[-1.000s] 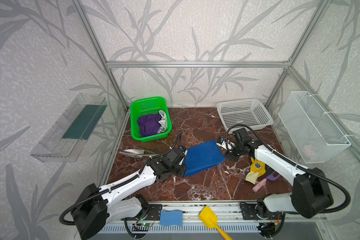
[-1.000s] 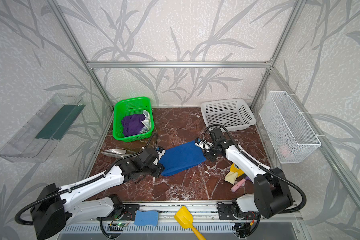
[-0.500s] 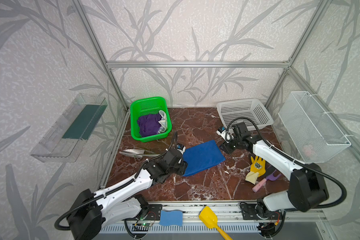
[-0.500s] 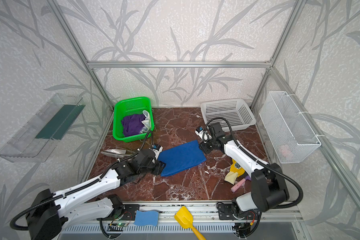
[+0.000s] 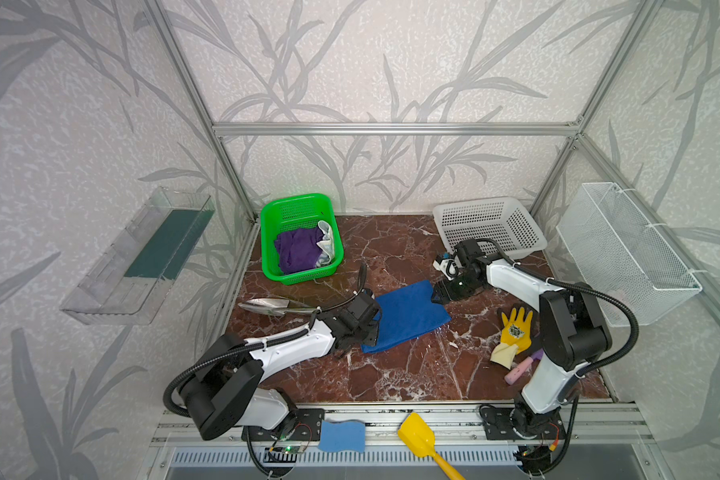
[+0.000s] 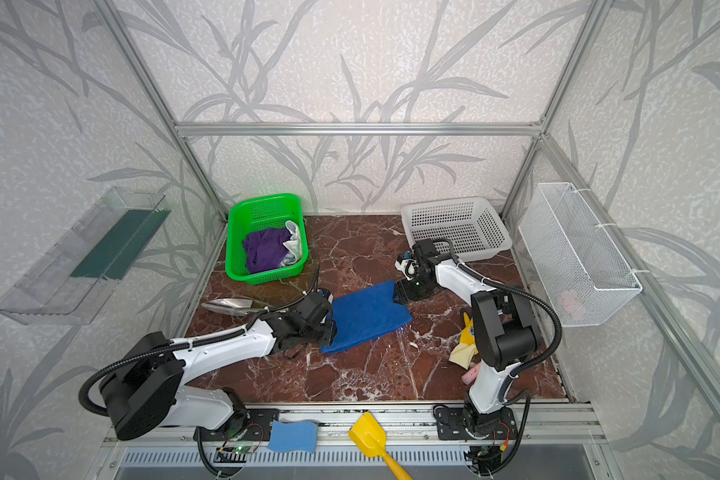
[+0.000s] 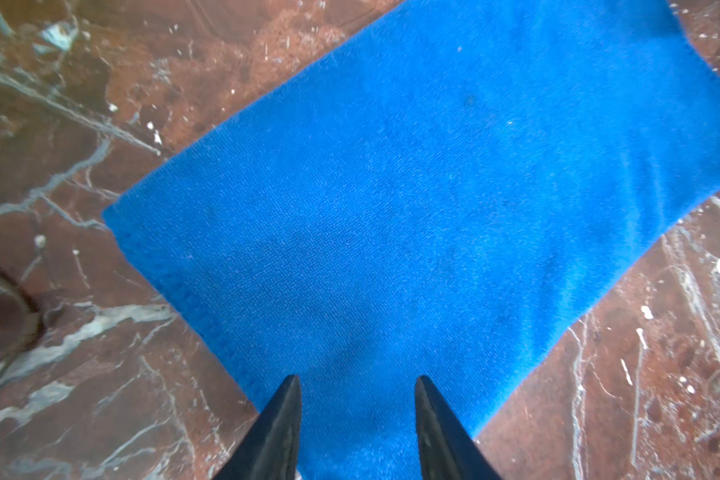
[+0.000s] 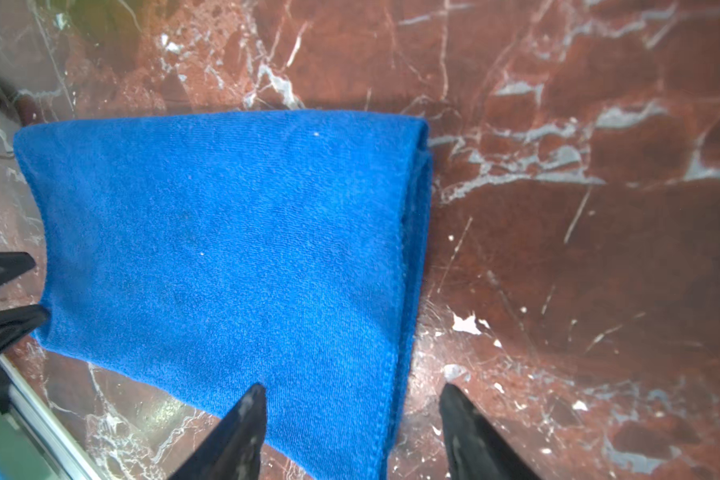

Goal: Fold and stack the towels
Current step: 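Grasp the folded blue towel's corner with the right gripper while the left gripper holds it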

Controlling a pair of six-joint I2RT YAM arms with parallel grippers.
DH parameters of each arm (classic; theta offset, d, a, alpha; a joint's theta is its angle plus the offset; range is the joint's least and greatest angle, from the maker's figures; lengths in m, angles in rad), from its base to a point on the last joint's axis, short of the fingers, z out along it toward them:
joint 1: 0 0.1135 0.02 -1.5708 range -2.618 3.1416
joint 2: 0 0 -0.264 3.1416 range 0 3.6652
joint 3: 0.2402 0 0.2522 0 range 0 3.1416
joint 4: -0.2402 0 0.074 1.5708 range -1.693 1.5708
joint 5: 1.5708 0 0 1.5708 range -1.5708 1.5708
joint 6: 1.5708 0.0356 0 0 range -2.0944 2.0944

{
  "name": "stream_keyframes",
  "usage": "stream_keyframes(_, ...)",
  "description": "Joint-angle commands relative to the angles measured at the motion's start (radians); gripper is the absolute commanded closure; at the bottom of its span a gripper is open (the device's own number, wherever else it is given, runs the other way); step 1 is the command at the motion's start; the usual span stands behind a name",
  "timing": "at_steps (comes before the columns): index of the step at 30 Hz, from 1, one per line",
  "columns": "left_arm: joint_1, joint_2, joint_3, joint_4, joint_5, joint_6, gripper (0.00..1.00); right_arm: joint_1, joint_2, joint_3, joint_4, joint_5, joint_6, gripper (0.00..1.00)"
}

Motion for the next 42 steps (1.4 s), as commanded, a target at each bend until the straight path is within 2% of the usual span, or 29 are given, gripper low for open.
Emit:
stream_keyframes(1,0.003,0.024,-0.025,0.035,-0.033,-0.039,0.55,-0.029,0.021,-0.001,-0.034,-0.046,0.033,0.31)
stream_keyframes(4,0.005,0.043,-0.039,0.040,-0.042,-0.039,0.54,-0.040,0.054,-0.002,-0.048,-0.049,0.031,0.28)
stream_keyframes(16,0.007,0.089,-0.075,0.056,-0.045,-0.036,0.56,-0.023,0.149,-0.041,-0.015,-0.110,0.043,0.31)
stream_keyframes(24,0.011,0.096,-0.081,0.070,-0.035,-0.030,0.56,0.020,0.197,-0.032,0.002,-0.125,0.064,0.45)
stream_keyframes(33,0.012,0.093,-0.093,0.080,-0.029,-0.025,0.56,0.022,0.254,-0.001,0.034,-0.109,0.098,0.61)
stream_keyframes(37,0.015,0.099,-0.092,0.084,-0.025,-0.024,0.56,0.037,0.278,0.012,0.041,-0.092,0.106,0.61)
stream_keyframes(42,0.016,0.106,-0.092,0.086,-0.020,-0.024,0.57,0.065,0.298,0.037,0.019,-0.051,0.103,0.75)
